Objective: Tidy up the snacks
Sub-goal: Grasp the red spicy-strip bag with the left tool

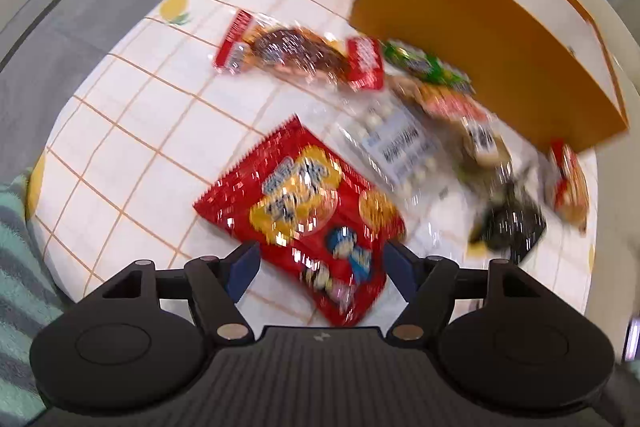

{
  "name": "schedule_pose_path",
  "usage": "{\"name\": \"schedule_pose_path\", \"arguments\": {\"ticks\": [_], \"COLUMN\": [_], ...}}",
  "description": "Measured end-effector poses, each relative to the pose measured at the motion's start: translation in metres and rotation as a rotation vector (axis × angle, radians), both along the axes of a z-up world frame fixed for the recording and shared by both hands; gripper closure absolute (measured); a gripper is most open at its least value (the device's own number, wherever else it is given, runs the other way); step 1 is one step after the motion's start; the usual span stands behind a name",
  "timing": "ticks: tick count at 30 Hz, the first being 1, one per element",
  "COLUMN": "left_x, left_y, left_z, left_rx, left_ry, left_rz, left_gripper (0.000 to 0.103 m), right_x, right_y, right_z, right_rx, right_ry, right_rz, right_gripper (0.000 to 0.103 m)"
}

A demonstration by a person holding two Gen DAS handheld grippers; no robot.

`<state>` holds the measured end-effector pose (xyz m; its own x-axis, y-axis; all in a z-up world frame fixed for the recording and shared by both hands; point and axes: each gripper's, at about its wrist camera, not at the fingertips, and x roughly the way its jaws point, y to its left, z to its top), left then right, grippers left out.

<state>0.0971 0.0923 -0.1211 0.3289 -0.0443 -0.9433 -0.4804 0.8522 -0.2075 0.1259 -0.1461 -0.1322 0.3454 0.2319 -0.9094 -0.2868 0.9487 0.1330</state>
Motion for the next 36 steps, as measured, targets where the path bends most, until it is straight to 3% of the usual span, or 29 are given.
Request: {"name": "schedule_pose_path", "arguments": {"ticks": [7,14,17,26,31,36], "left_x": [0.018,0.032,0.037,0.036,0.032,0.027], "left_y": [0.009,0.007,-0.001,-0.021,-0.021,-0.019], "left_z": [-0.005,-0.012,-0.017,-0.021,-0.032,-0.031], "left_rx": [-0.011,0.070,0.127,0.267,0.301,0.282], "left_ry": [0.019,0.043,0.061,0.092,0.128,0.120], "left_rz": [0.149,0.218,0.141,-0.249,-0.260,-0.260], "left_gripper": [0.016,0.012,0.012,0.015,0.010,0.009], "right_x": [0.001,0.003,0.003,0.003,0.004,0.004], "right_y": [0.002,0.002,0.003,-0.001,-0.001,-0.002], "right_z": [0.000,-0.001,-0.001,-0.002,-0.005,-0.007], "right_rx": [-0.003,-0.009,-0.013,-0.012,-0.013,-0.006], "right_ry": [-0.007,-0.014,-0.014,-0.013,-0.007,-0.004], "right_rz": [0.005,0.005,0.007,0.002,-0.006,-0.010], "right_gripper": [0.057,0.057,0.057,0.057,0.054,0.052]}}
